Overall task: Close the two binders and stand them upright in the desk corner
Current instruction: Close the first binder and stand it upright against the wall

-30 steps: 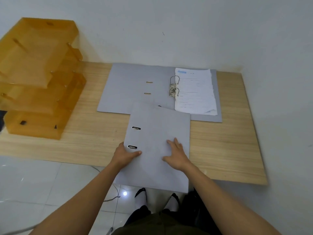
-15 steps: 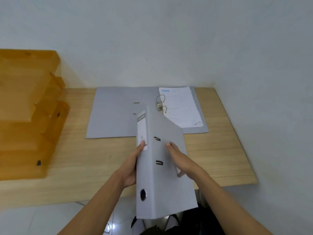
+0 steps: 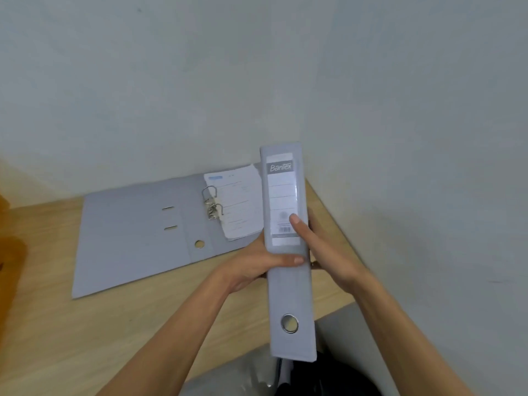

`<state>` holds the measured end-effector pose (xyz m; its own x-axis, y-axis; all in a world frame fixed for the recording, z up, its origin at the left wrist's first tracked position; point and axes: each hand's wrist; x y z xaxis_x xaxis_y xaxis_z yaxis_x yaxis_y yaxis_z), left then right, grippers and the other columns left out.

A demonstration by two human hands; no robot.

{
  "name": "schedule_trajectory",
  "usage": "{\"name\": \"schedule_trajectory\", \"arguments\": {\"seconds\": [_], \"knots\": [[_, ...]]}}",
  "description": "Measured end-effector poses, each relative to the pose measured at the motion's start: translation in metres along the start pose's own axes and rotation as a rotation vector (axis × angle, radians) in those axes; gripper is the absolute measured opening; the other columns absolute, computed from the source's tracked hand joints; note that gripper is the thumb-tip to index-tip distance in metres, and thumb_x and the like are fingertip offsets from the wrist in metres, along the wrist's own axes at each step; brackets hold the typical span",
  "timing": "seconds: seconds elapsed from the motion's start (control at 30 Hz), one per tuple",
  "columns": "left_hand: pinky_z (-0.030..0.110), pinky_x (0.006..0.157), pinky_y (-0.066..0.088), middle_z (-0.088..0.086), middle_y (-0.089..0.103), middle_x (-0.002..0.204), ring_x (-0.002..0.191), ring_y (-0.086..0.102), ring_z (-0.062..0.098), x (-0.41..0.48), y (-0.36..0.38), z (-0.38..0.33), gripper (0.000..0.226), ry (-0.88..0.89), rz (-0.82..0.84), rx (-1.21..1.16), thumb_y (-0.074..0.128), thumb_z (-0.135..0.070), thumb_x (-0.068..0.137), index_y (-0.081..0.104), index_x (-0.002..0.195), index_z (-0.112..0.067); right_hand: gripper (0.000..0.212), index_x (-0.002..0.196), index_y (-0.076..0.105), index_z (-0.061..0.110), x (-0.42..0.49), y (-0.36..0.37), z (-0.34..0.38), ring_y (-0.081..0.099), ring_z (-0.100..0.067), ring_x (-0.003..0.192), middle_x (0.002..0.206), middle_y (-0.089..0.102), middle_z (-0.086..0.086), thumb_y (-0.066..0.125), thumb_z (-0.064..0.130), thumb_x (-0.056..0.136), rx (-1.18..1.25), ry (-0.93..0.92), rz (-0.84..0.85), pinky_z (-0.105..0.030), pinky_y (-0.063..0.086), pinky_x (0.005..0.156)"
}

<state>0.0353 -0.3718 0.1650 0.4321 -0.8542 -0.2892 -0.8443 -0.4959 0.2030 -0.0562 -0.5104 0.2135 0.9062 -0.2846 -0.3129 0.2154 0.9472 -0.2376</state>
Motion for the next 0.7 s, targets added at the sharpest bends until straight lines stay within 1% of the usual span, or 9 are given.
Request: {"name": "schedule_trajectory", "arguments": {"seconds": [0.1,0.2,0.33,0.43,0.47,0.53,0.6,0.63,0.7], "knots": [[0.023,0.086,0.059,-0.013,0.076,0.118,0.112,0.071,0.007,0.032,0.019,-0.012,0.069,0.167,0.000,0.146,0.086,-0.007,0.075,0.058,0.133,-0.030,0.075,0.142,0.044,0.044,0.006,-0.035,0.009,0.067,0.008,0.108,0.124,0.068,0.029,0.076,0.054,0.076,-0.127,-0.137,-0.098,-0.018,0.054,0.087],[0.033,0.097,0.057,-0.004,0.073,0.127,0.119,0.069,0.011,0.069,0.035,-0.014,0.081,0.271,-0.077,0.243,0.088,-0.001,0.071,0.052,0.142,-0.015,0.085,0.144,0.041,0.045,0.019,-0.069,0.006,0.063,0.017,0.103,0.116,0.064,0.040,0.082,0.043,0.070,-0.236,-0.239,-0.161,-0.002,0.048,0.074],[0.039,0.100,0.057,-0.002,0.070,0.133,0.123,0.067,0.012,0.124,0.047,-0.004,0.098,0.286,-0.150,0.295,0.091,-0.008,0.068,0.036,0.150,-0.010,0.084,0.139,0.043,0.056,0.048,-0.118,-0.012,0.063,0.015,0.105,0.116,0.063,0.043,0.085,0.038,0.068,-0.267,-0.249,-0.164,-0.002,0.048,0.075],[0.021,0.096,0.055,-0.003,0.054,0.151,0.135,0.056,0.010,0.155,0.048,0.003,0.117,0.260,-0.212,0.362,0.087,-0.008,0.071,0.014,0.161,-0.019,0.074,0.120,0.046,0.072,0.067,-0.142,-0.029,0.059,0.022,0.106,0.112,0.062,0.049,0.082,0.025,0.075,-0.287,-0.249,-0.168,0.001,0.045,0.077],[0.020,0.099,0.053,-0.002,0.045,0.158,0.141,0.050,0.012,0.164,0.049,0.005,0.120,0.239,-0.225,0.387,0.084,-0.006,0.075,0.005,0.163,-0.023,0.072,0.116,0.048,0.072,0.074,-0.150,-0.037,0.059,0.024,0.104,0.109,0.061,0.051,0.080,0.020,0.078,-0.286,-0.250,-0.178,0.002,0.045,0.076],[0.017,0.107,0.047,-0.001,0.039,0.162,0.146,0.043,0.015,0.183,0.048,0.012,0.119,0.207,-0.230,0.441,0.078,-0.003,0.082,-0.006,0.163,-0.026,0.064,0.113,0.053,0.063,0.087,-0.165,-0.054,0.060,0.022,0.101,0.102,0.064,0.049,0.074,0.011,0.083,-0.267,-0.217,-0.206,0.001,0.046,0.075],[0.000,0.099,0.040,-0.002,0.043,0.160,0.142,0.046,0.012,0.200,0.051,0.016,0.115,0.203,-0.252,0.501,0.075,-0.008,0.087,-0.010,0.163,-0.027,0.054,0.117,0.058,0.048,0.098,-0.177,-0.069,0.063,0.015,0.102,0.102,0.066,0.040,0.069,0.006,0.086,-0.251,-0.181,-0.230,-0.003,0.051,0.078],[-0.004,0.096,0.039,-0.002,0.044,0.159,0.139,0.047,0.010,0.205,0.052,0.017,0.116,0.199,-0.257,0.525,0.075,-0.011,0.088,-0.012,0.163,-0.028,0.051,0.121,0.060,0.041,0.102,-0.181,-0.075,0.063,0.015,0.102,0.104,0.067,0.036,0.067,0.004,0.087,-0.244,-0.176,-0.238,-0.006,0.053,0.081],[0.008,0.103,0.045,-0.001,0.045,0.158,0.137,0.048,0.011,0.219,0.056,0.014,0.121,0.184,-0.264,0.535,0.078,-0.016,0.085,-0.015,0.162,-0.026,0.050,0.128,0.060,0.034,0.111,-0.191,-0.082,0.063,0.019,0.098,0.107,0.068,0.030,0.065,0.004,0.088,-0.244,-0.170,-0.235,-0.007,0.053,0.078]]}}
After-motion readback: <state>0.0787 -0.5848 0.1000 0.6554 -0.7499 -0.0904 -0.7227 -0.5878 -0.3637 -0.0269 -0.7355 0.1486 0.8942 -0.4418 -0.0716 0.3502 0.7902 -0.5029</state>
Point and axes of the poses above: each hand's wrist, its own x-axis towards the middle knuckle, its own y-axis out of the palm, z = x × y
